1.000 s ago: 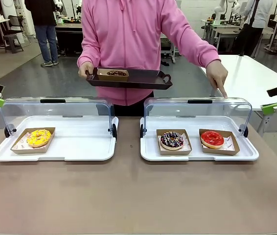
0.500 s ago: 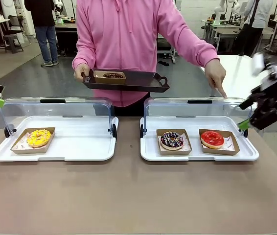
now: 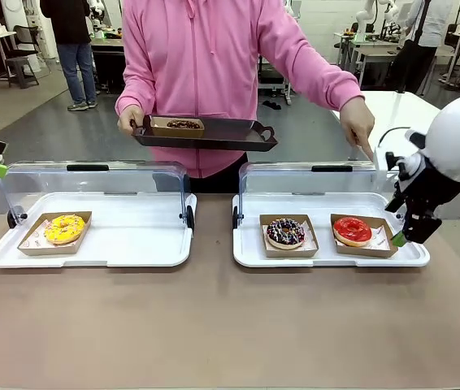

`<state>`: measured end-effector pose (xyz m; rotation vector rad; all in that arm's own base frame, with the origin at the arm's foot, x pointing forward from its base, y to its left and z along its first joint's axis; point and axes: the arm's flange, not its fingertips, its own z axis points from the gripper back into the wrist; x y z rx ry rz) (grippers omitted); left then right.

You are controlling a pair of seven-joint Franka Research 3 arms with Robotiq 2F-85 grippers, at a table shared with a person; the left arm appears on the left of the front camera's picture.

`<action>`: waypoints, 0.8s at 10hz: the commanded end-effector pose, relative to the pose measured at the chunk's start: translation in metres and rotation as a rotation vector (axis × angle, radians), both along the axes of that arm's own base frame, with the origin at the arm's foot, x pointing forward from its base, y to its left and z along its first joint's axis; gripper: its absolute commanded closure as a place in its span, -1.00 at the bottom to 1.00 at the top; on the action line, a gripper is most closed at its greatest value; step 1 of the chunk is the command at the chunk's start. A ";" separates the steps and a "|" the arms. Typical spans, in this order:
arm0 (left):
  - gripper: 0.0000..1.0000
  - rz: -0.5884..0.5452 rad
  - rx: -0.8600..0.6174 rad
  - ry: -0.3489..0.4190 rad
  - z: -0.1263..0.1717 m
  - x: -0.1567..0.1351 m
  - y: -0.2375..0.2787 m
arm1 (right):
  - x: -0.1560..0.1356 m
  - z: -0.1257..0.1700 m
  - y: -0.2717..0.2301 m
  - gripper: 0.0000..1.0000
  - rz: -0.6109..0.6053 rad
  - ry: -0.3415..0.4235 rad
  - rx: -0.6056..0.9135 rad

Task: Provide the desired donut to the person.
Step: Pick up and lift the Paper togo box containing the Donut pointed at by the person.

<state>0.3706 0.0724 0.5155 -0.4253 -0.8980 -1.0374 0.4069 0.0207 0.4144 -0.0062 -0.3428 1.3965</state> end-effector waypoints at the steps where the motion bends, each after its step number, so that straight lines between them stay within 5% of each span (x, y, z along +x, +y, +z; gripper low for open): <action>1: -1.00 0.002 -0.002 0.001 -0.001 0.000 0.001 | 0.019 -0.032 -0.004 -1.00 0.052 -0.015 -0.067; 8: -1.00 0.002 -0.002 0.001 -0.001 0.000 0.001 | 0.052 -0.066 -0.007 -1.00 0.085 0.005 -0.168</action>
